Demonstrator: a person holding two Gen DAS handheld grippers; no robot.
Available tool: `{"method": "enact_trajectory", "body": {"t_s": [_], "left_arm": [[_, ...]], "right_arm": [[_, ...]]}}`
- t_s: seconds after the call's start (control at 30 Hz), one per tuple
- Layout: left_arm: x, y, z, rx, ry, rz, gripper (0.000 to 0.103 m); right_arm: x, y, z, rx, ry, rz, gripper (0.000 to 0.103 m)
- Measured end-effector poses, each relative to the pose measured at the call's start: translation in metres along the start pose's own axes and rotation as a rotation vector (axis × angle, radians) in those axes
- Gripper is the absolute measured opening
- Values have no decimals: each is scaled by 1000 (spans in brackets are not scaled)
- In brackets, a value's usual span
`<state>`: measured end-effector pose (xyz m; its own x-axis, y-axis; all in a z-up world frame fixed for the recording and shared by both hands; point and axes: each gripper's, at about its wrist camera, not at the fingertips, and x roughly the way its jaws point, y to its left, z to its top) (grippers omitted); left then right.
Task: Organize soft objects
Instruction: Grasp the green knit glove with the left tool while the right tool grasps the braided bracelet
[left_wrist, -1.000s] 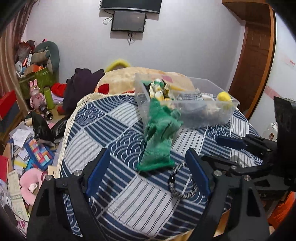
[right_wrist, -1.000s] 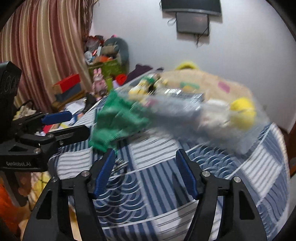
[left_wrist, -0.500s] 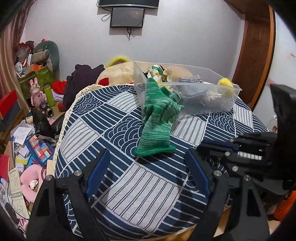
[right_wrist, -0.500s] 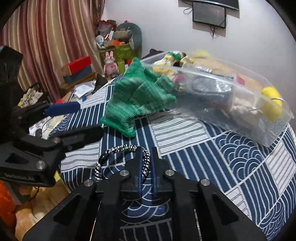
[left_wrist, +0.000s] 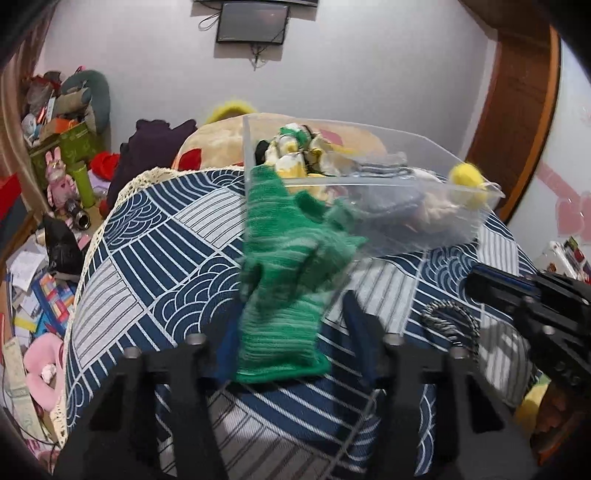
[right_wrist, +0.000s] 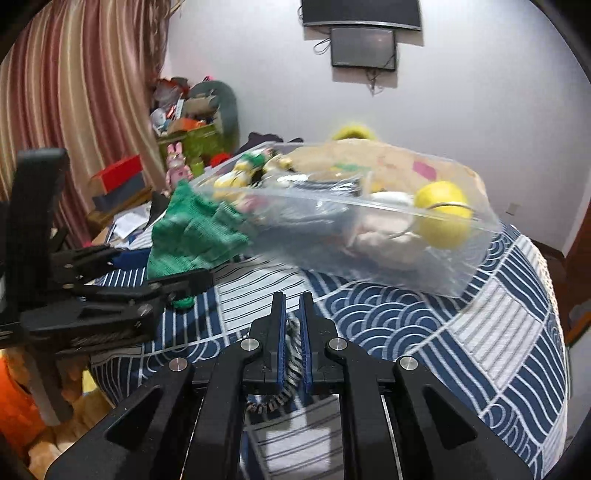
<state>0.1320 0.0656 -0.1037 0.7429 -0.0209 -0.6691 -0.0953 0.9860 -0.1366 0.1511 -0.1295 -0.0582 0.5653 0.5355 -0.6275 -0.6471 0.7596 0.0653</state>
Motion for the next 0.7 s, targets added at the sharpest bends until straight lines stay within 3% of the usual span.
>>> {"method": "enact_trajectory", "body": {"t_s": [0.07, 0.17, 0.37, 0.5, 0.7], "left_arm": [[1, 2, -1, -7, 7, -2, 24], [-5, 7, -4, -24, 0, -22, 19], [-23, 9, -8, -54, -31, -43, 18], [-36, 8, -10, -57, -51, -64, 18], [-53, -3, -15, -23, -87, -68, 18]], "right_arm": [[-3, -6, 0, 14, -9, -9, 7], [-4, -12, 1, 34, -18, -19, 7], [-6, -18, 2, 49, 8, 2, 7], [-5, -15, -1, 61, 25, 16, 21], [4, -11, -9, 36, 69, 34, 21]]}}
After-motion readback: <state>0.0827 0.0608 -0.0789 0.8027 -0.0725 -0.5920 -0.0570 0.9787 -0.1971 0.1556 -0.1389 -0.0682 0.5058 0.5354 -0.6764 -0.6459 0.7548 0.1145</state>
